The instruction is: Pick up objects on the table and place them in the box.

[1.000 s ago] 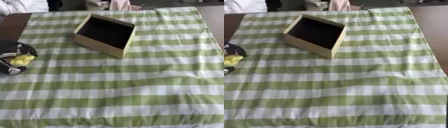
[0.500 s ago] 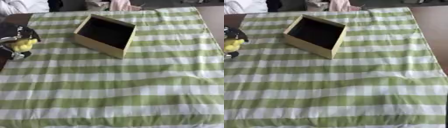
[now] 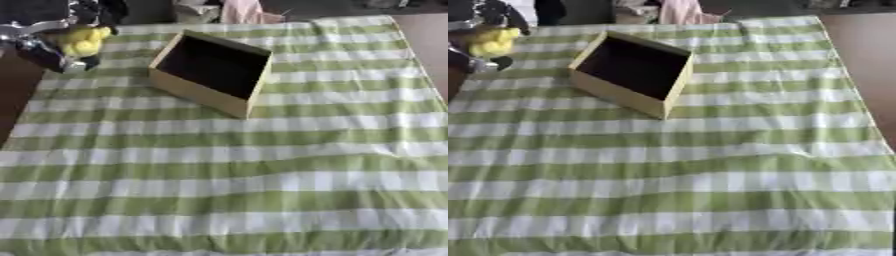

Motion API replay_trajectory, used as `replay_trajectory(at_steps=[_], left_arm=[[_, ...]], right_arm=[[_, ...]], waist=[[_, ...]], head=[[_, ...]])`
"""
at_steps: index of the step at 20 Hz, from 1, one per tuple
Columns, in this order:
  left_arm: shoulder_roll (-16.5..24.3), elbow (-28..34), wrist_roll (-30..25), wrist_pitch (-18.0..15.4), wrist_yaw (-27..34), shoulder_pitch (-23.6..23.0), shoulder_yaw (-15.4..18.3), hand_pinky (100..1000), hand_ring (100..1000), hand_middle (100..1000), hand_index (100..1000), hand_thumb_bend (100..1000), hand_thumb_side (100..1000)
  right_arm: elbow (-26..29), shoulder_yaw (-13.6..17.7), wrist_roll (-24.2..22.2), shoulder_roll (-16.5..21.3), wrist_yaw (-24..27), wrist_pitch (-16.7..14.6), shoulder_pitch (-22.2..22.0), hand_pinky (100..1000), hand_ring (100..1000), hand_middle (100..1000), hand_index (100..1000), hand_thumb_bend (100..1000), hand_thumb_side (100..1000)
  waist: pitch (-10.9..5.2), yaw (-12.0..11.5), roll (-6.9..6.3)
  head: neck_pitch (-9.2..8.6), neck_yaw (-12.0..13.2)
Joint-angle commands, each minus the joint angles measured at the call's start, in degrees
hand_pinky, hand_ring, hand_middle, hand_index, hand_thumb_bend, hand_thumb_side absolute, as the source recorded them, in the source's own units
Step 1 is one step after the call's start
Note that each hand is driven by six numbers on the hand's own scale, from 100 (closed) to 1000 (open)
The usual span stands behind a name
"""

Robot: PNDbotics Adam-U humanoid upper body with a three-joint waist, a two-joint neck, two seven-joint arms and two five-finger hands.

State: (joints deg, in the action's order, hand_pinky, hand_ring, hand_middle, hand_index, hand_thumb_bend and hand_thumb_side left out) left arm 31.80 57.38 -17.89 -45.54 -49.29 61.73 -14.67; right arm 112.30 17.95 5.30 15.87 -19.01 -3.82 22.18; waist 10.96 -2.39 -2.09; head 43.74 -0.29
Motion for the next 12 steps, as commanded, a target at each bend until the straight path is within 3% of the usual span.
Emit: replay_trajectory(at_steps=[1,8,12], left_arm=[[-3.8,-1.7,-2.7,-1.6,-0.5,4.0,0.8,441,701,735,826,207,100],[-12.9,-6.7,-4.1,-1.0,-3.5,9.2,2.8,421,677,716,817,101,100],[-17.3,-8.8,-4.6,-0.6,-5.1,10.4,4.0,416,672,713,817,100,100]], right_arm=[[0.8,0.0,-0.2,0.5,0.3,-0.2,0.9,644,719,743,769,100,732],[0.7,-0.3,-0.6,0.1,0.7,-0.4,1.2,644,718,743,769,100,732],[0.6,-0.6,-0.9,-0.3,1.1,-0.6,1.5,644,718,743,770,100,732]], waist=[[-1.02,0.2,0.12],[-0.71,1.1,0.34],[-0.48,1.8,0.57]], head=[[0.38,0.7],[0.01,2.5],[-0.39,3.4]])
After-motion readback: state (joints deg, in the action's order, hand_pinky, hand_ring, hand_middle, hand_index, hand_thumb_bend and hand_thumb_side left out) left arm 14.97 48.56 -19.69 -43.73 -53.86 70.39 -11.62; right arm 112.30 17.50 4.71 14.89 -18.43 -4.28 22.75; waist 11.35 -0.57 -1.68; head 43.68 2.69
